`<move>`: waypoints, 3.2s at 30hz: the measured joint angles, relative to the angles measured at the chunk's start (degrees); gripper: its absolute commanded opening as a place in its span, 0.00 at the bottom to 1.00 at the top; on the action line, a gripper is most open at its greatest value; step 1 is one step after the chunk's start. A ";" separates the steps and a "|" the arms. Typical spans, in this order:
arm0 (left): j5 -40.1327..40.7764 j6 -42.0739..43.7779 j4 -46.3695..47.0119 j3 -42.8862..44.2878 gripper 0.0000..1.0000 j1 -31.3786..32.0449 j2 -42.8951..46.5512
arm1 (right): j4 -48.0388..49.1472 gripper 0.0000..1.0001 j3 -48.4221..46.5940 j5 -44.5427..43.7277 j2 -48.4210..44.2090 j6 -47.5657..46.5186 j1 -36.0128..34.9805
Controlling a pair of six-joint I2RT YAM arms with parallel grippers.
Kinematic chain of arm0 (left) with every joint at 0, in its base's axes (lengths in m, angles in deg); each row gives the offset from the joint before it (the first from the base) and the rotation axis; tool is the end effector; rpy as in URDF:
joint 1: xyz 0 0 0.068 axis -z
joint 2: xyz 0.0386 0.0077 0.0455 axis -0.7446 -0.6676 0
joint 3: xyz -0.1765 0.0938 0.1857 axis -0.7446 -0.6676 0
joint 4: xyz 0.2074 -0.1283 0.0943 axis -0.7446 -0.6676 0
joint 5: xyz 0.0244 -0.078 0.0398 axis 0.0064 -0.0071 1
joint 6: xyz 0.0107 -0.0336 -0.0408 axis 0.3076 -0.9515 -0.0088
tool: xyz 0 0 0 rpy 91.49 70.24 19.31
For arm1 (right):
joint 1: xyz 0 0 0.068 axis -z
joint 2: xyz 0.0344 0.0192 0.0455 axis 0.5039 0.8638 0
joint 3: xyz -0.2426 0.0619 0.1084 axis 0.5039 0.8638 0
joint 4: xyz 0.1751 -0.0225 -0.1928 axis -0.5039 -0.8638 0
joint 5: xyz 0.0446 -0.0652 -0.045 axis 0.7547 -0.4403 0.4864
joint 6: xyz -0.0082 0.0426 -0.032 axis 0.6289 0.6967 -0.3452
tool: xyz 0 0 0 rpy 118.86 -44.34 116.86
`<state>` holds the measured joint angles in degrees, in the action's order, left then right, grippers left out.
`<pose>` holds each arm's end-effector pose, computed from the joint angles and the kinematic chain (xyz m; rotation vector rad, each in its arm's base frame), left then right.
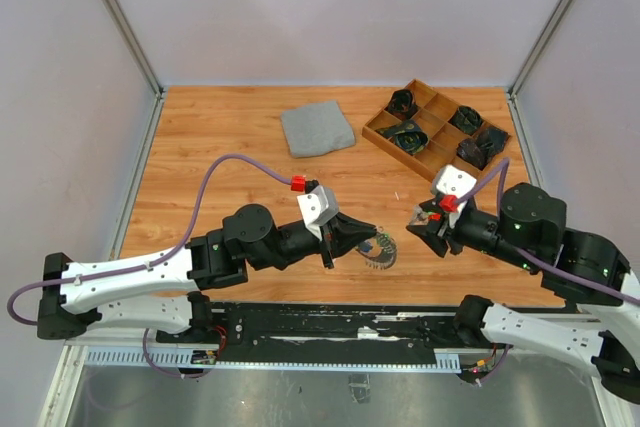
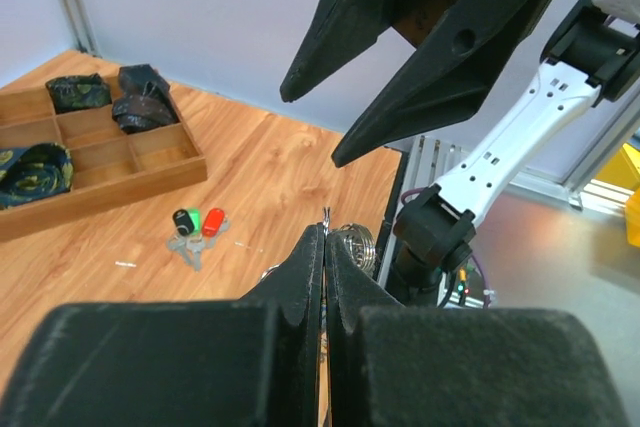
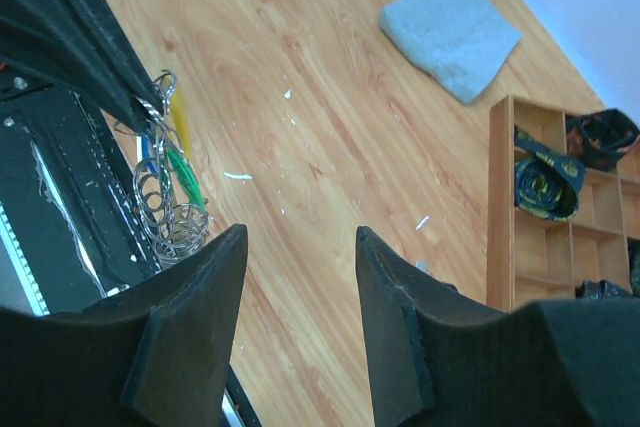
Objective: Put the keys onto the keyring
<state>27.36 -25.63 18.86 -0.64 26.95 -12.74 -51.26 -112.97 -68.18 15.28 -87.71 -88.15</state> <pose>0.0629 -0.2280 0.3830 0.8596 1.3307 -1.0820 0.0495 0.0773 0.4410 -1.0028 1.5701 0.5832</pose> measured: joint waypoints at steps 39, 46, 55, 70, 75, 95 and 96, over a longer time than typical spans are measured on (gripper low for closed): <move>3.15 -0.81 -0.44 -2.29 0.01 0.00 0.52 | 3.10 0.13 2.84 12.02 5.44 24.94 0.00; 2.93 -0.81 -0.42 -2.29 0.00 0.00 0.52 | 3.10 0.11 2.86 12.41 5.88 25.86 0.00; 2.75 -0.79 -0.42 -2.29 0.01 0.00 0.52 | 3.10 0.01 2.89 12.37 5.90 26.21 0.00; 2.78 -0.81 -0.42 -2.29 0.01 0.00 0.52 | 2.97 0.03 2.54 12.07 5.90 26.16 0.00; 2.80 -0.81 -0.42 -2.29 0.01 0.00 0.52 | 2.40 0.33 0.87 10.43 5.97 25.92 0.00; 2.78 -0.79 -0.42 -2.29 0.01 0.00 0.52 | 0.59 0.21 0.79 9.44 8.09 24.87 0.00; 2.78 -0.79 -0.42 -2.29 0.00 0.00 0.52 | 0.59 0.19 0.79 9.57 8.04 24.83 0.00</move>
<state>30.14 -26.42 18.45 -2.94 26.95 -12.22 -50.67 -112.19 -58.61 23.32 -62.88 -88.15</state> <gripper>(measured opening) 0.012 0.249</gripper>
